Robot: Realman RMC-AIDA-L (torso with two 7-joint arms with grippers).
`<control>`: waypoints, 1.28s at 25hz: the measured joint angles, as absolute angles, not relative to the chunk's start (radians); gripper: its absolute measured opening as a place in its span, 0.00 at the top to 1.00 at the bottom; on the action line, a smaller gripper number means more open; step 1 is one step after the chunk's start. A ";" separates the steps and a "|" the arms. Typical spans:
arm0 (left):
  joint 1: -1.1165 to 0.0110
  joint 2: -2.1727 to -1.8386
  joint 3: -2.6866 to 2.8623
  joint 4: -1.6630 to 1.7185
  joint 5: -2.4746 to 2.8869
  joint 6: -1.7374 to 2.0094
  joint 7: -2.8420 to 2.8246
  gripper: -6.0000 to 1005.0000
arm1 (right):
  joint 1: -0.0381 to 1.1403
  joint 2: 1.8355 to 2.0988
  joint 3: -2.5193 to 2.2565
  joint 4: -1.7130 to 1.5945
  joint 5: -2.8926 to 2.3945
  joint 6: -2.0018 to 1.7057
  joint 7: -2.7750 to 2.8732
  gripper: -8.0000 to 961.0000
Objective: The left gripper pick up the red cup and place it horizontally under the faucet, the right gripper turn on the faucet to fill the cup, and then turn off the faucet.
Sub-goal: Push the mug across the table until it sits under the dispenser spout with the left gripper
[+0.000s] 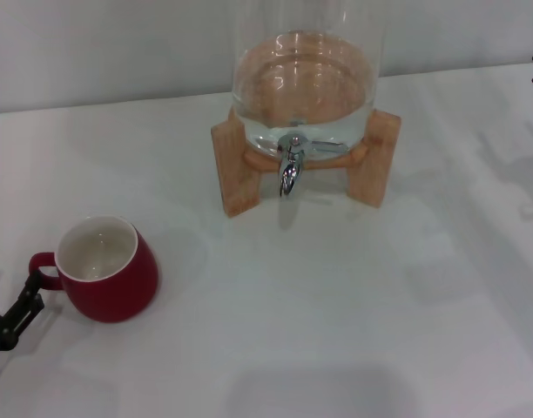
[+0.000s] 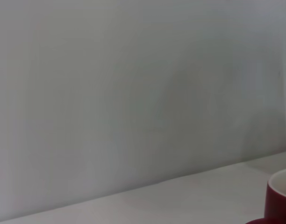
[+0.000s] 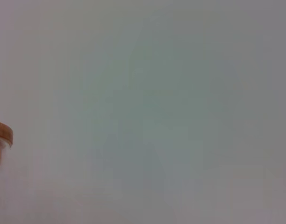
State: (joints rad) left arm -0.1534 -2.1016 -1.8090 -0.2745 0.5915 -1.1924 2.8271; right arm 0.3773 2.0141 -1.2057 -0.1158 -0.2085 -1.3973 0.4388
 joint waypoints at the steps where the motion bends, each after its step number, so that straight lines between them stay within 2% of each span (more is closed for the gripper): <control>1: -0.154 -2.102 -1.809 -0.275 0.592 -1.193 2.827 0.13 | 0.377 2.014 -1.206 -0.116 -0.209 -1.397 0.439 0.09; 32: -0.189 -2.091 -1.789 -0.275 0.600 -1.144 2.827 0.12 | 0.384 2.015 -1.206 -0.118 -0.210 -1.411 0.439 0.09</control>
